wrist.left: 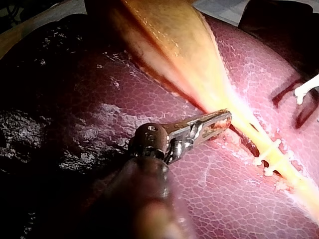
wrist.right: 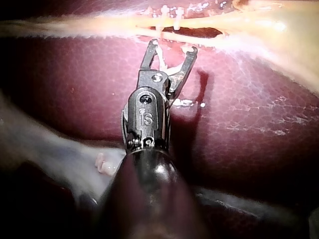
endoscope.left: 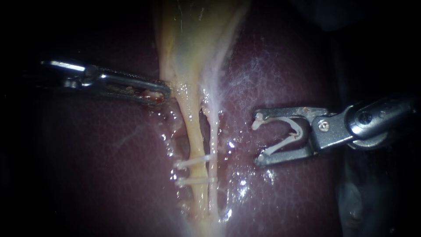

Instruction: Clipping third clip left tube

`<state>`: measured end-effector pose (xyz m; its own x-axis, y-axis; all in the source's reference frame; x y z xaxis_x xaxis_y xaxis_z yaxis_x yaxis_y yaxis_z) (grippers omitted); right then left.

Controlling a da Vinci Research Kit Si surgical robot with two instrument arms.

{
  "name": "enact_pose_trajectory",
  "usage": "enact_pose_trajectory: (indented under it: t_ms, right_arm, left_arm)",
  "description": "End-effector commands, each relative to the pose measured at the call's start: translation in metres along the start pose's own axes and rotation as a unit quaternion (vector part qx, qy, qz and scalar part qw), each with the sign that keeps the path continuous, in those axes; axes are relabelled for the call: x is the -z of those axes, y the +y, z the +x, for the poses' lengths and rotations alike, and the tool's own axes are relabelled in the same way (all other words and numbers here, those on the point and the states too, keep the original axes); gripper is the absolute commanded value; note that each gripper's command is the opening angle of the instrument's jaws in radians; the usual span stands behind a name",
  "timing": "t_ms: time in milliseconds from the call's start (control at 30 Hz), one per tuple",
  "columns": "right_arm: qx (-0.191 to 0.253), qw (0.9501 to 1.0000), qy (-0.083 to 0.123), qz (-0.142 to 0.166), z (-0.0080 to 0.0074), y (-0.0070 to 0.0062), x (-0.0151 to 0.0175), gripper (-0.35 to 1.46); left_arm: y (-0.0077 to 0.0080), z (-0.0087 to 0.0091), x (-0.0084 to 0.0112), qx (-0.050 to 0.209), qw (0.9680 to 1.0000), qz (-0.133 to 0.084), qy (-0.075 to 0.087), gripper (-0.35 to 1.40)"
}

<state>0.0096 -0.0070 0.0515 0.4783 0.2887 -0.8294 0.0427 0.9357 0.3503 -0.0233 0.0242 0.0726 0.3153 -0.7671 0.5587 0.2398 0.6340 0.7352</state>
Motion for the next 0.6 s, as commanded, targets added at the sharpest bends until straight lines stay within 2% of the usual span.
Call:
enact_pose_trajectory:
  t_ms: [33, 367, 500, 600]
  right_arm:
    - [0.000, 1.0000, 0.000, 0.000, 0.0000, 0.0000, 0.0000, 0.50]
    - [0.000, 1.0000, 0.000, -0.001, 0.0000, 0.0000, -0.0001, 0.50]
    - [0.000, 1.0000, 0.000, -0.001, 0.0000, 0.0000, -0.0002, 0.50]
    - [0.000, 1.0000, 0.000, 0.001, 0.0000, 0.0000, -0.0002, 0.50]
  left_arm:
    - [0.0000, 0.0000, 0.0000, 0.000, 1.0000, 0.000, 0.000, -0.35]
    - [0.0001, -0.0006, 0.0011, 0.002, 1.0000, 0.006, 0.001, -0.35]
    - [0.0000, -0.0017, 0.0029, 0.005, 1.0000, 0.001, -0.001, -0.35]
    - [0.0000, -0.0032, 0.0050, 0.010, 0.9999, -0.005, -0.003, -0.35]
